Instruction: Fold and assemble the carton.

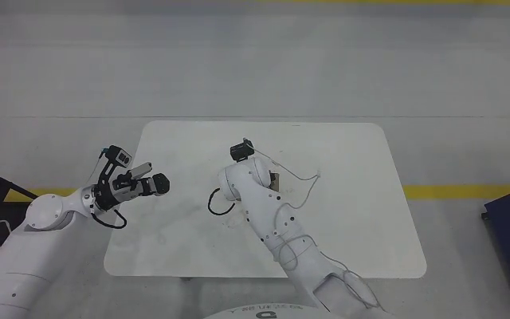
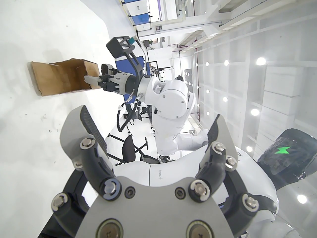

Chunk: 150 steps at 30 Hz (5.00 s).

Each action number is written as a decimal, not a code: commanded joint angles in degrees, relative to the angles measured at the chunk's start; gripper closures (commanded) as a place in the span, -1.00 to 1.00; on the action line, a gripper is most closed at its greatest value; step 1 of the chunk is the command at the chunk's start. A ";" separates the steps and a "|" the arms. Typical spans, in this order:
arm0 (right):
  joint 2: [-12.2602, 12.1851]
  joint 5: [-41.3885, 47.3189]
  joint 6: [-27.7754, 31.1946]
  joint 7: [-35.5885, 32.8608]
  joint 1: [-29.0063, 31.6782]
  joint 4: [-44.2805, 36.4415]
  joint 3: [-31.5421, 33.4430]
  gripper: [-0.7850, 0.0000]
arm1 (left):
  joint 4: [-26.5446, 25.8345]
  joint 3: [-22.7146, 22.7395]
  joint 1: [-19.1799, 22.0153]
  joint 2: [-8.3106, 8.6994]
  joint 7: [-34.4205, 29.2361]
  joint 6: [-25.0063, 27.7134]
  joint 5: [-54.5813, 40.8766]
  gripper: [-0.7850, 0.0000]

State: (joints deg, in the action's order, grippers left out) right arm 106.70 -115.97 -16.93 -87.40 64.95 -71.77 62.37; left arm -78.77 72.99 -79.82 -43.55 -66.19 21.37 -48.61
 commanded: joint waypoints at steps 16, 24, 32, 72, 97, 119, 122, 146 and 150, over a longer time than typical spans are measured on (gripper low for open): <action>1.01 -5.28 -1.00 0.99 -2.11 6.13 -1.00 0.48 | 0.00 0.00 0.00 0.00 0.00 0.00 0.00 -1.00; -0.19 -2.47 -2.11 2.11 0.61 -0.37 -1.30 1.00 | 0.00 0.00 0.00 0.00 0.00 0.00 0.00 -1.00; -3.28 5.93 -0.77 0.79 7.16 -17.09 0.46 1.00 | 0.00 0.00 0.00 0.00 0.00 0.00 0.00 -1.00; -8.96 22.02 1.47 -0.60 21.05 -38.55 4.82 1.00 | 0.00 0.00 0.00 0.00 0.00 0.00 0.00 -1.00; -5.09 14.43 0.64 -0.60 10.63 -16.33 5.09 0.80 | 0.00 0.00 0.00 0.00 0.00 0.00 0.00 -1.00; -2.67 12.64 0.63 -0.60 5.54 -5.89 6.60 0.69 | 0.00 0.00 0.00 0.00 0.00 0.00 0.00 -1.00; -2.54 13.03 0.63 -0.60 5.18 -5.29 6.59 0.67 | 0.00 0.00 0.00 0.00 0.00 0.00 0.00 -1.00; -1.48 14.07 0.06 -0.03 2.18 1.39 7.17 0.34 | 0.00 0.00 0.00 0.00 0.00 0.00 0.00 -1.00; -1.28 14.37 -0.03 0.06 1.56 2.71 7.42 0.33 | 0.00 0.00 0.00 0.00 0.00 0.00 0.00 -1.00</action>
State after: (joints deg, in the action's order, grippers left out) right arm 105.37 -101.67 -16.93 -87.37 66.69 -69.49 69.70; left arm -78.77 72.99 -79.82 -43.55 -66.19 21.37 -48.61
